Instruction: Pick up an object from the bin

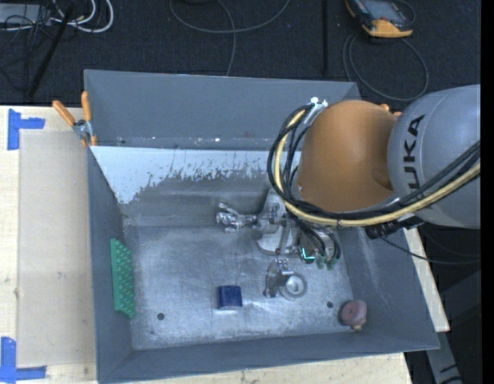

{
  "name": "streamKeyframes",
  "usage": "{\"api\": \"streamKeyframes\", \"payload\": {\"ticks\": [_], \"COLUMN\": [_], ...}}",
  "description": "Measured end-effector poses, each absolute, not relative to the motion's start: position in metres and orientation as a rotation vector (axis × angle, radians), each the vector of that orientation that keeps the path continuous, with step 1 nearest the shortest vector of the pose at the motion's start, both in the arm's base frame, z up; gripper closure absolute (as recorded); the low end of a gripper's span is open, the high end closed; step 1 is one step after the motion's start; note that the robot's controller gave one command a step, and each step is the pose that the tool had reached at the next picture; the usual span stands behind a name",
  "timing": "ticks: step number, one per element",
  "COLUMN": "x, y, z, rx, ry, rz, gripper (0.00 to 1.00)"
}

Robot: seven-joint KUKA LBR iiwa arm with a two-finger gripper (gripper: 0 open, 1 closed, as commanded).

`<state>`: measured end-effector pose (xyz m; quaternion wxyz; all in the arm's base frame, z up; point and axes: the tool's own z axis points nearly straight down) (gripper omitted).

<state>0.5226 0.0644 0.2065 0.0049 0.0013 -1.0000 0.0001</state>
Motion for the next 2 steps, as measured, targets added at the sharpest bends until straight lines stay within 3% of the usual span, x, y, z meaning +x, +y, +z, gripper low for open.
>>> {"api": "streamKeyframes", "payload": {"ticks": [1,2], "x": [0.5108,0.5111], "y": [0.0936,0.0928], "z": [0.0692,0.0735], "rx": [0.262,0.258], "ry": [-3.134,-3.131], "rz": [-0.002,-0.001], "gripper": [0.0,1.0]}}
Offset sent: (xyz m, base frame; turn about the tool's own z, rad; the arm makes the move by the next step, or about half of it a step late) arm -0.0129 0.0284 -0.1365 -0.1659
